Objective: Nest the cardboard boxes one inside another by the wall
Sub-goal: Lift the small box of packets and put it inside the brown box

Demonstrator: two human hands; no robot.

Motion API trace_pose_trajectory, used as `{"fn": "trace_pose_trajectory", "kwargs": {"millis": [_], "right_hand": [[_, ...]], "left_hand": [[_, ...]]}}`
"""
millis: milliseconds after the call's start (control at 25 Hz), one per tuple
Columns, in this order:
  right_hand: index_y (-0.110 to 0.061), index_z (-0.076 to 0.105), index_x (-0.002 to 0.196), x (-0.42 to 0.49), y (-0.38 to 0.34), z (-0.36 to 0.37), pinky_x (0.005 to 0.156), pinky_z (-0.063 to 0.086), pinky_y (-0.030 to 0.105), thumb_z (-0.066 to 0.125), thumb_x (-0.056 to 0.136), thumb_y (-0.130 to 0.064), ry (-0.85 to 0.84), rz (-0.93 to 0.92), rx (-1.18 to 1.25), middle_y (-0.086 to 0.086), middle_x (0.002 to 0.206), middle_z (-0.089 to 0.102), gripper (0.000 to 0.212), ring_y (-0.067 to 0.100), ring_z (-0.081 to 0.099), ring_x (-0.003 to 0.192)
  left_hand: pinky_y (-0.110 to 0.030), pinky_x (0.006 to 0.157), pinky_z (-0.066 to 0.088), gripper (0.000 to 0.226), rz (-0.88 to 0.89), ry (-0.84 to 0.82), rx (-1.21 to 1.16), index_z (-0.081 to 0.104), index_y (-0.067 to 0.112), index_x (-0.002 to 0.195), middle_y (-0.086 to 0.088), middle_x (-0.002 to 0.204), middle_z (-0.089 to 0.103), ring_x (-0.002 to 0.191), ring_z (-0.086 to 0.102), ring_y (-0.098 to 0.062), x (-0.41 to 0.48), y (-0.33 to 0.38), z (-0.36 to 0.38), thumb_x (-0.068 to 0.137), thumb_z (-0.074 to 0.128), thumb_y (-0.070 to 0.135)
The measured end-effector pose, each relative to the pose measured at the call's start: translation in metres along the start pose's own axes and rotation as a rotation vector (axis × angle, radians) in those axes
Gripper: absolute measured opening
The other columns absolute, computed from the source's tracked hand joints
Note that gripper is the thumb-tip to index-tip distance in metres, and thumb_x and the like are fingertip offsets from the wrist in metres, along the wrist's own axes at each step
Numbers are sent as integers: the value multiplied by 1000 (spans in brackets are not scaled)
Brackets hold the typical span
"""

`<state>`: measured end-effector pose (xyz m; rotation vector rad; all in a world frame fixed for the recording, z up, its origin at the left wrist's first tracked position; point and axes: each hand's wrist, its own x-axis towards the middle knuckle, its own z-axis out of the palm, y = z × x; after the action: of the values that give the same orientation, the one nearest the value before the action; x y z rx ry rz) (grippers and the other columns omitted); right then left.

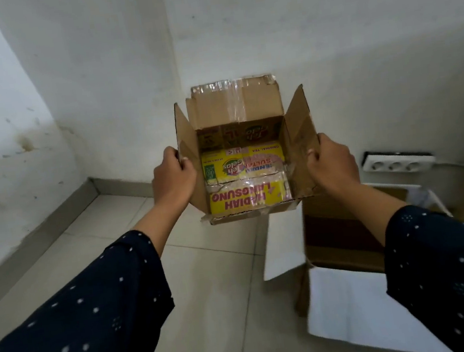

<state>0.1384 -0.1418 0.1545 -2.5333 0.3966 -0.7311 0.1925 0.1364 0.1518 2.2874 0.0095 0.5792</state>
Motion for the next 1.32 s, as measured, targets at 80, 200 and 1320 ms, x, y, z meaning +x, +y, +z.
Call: {"fn": "trace_pose_trajectory", "kwargs": {"millis": [80, 200, 1320], "right_hand": [[-11, 55, 113, 1, 36, -44, 66, 40, 33, 44, 97, -24, 71, 22, -43, 11, 95, 63, 24, 25, 51, 75], [-12, 56, 111, 1, 93, -96, 64, 39, 33, 44, 96, -25, 143, 74, -131, 6, 85, 55, 23, 25, 49, 72], [-15, 53, 132, -85, 310, -8, 101, 36, 45, 43, 96, -42, -205, 320, -342, 11, 135, 55, 46, 32, 46, 124]], "left_hand": [[-30, 53, 36, 6, 44, -26, -53, 43, 21, 92, 3, 69, 51, 63, 54, -21, -19, 47, 18, 92, 40, 25], [-28, 49, 34, 5, 86, -99, -125, 43, 21, 92, 5, 69, 51, 61, 53, -17, -46, 106, 54, 92, 39, 26], [-52, 101, 34, 46, 241, -474, 251, 46, 26, 128, -7, 138, 45, 126, 39, -31, -175, 73, 271, 88, 46, 49]]}}
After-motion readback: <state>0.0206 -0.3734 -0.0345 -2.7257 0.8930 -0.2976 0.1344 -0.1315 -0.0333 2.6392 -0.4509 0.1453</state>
